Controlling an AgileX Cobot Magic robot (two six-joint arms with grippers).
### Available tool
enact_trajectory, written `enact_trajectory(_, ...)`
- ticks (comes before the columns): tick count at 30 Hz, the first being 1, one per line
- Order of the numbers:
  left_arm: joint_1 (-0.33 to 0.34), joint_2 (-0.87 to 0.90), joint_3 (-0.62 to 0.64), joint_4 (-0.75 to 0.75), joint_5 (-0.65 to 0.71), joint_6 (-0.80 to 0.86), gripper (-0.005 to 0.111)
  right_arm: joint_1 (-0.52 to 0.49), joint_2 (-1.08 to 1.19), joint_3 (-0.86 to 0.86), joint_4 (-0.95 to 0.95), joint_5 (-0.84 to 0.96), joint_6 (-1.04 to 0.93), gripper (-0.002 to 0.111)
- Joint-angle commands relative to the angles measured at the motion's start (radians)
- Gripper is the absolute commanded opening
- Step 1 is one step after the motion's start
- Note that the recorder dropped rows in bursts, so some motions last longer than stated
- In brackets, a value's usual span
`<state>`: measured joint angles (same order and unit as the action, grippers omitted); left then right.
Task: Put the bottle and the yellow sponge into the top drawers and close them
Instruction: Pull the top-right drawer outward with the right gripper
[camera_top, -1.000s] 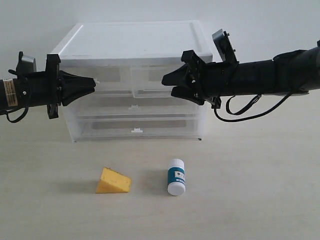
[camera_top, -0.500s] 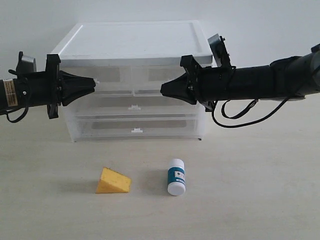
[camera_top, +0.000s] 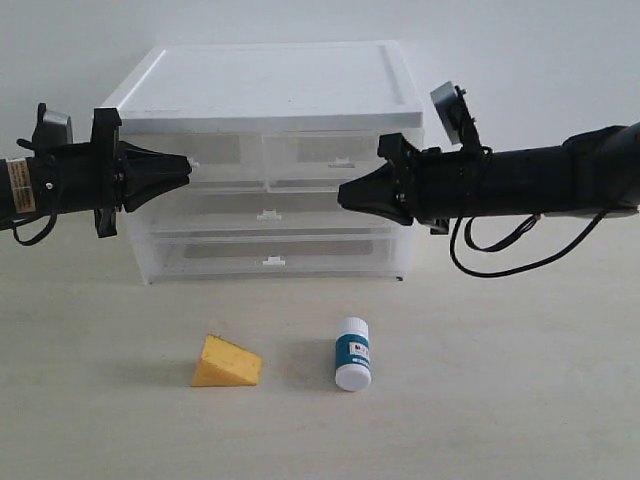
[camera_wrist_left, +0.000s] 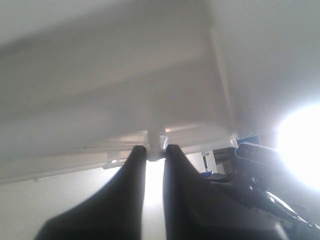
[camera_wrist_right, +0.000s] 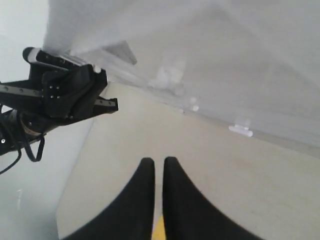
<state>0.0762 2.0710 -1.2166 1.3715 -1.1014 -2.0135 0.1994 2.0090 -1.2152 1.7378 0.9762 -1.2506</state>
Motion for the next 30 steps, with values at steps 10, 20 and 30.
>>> enact_trajectory(10, -0.005, 0.002, -0.005, 0.007, 0.054, 0.013, 0.004, -0.008, -0.052, -0.007, 0.007, -0.124, 0.025, 0.047)
enact_trajectory(20, -0.005, 0.002, -0.005, 0.015, 0.056, 0.013, 0.004, 0.042, -0.025, -0.102, 0.007, -0.231, 0.156, 0.032)
enact_trajectory(30, -0.005, 0.002, -0.005, 0.015, 0.056, 0.013, 0.004, 0.044, 0.015, -0.123, 0.007, -0.197, 0.126, 0.0)
